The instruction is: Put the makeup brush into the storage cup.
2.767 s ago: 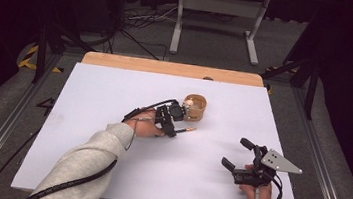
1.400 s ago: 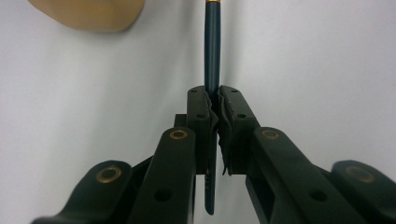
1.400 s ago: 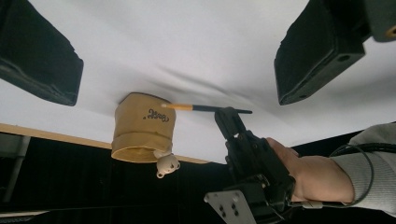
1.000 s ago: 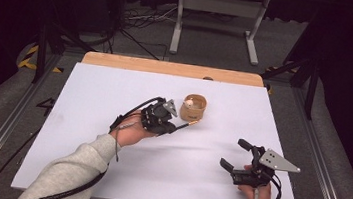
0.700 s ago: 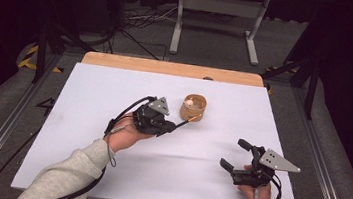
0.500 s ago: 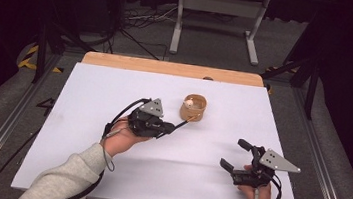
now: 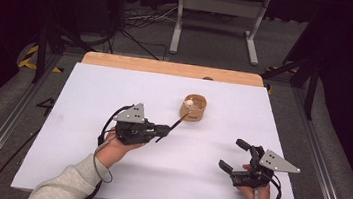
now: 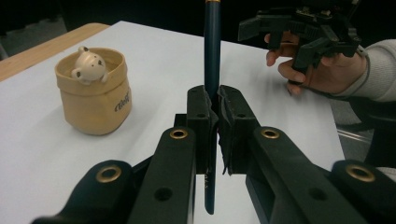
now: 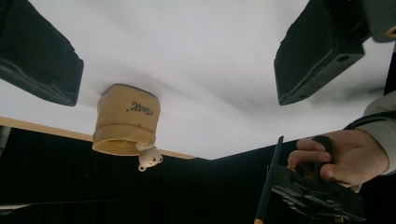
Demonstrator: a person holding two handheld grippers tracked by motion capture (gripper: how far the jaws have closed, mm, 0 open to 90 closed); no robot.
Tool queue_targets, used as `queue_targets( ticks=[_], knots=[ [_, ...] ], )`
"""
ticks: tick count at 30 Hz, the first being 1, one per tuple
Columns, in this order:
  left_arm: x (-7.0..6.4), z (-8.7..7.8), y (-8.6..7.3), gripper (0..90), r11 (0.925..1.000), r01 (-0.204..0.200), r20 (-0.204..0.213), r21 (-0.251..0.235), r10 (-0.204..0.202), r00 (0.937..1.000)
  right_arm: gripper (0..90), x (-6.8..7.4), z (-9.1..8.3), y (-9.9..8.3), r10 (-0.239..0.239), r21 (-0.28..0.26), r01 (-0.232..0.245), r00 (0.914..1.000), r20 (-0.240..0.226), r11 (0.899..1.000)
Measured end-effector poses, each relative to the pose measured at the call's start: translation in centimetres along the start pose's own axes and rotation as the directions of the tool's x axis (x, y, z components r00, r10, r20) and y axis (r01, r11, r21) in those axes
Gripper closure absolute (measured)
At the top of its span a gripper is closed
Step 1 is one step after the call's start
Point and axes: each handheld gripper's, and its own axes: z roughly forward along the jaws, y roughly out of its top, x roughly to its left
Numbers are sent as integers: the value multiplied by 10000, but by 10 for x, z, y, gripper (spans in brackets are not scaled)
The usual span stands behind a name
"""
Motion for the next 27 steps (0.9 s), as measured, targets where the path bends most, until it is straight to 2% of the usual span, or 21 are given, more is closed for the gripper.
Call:
queue_targets(
  ticks=[6,11,15,20,24,26,27],
  knots=[
    [-1,-4,-14,835,9945,-108,240,-1038,133,9996,15,2,1,1,-109,-26,109,9999,-114,9999],
    [-2,-3,-24,835,9881,-174,368,-1525,233,9991,14,4,3,2,-232,-5,232,9994,-253,9997],
    [-1,-3,-27,835,9859,-209,377,-1663,276,9989,13,6,4,3,-294,13,295,9991,-310,9996],
    [-3,-3,-27,835,9871,-243,380,-1584,307,9988,13,8,5,8,-389,74,392,9985,-384,9992],
    [-4,-2,-28,835,9881,-314,400,-1505,378,9985,26,10,10,16,-137,113,146,9971,-751,9998],
    [-5,-2,-27,835,9884,-356,417,-1474,422,9982,64,14,15,26,-670,-74,667,9951,-726,9977],
    [-5,-2,-28,835,9884,-360,421,-1475,426,9982,71,16,18,30,-687,-73,683,9935,-907,9976]
  ],
)
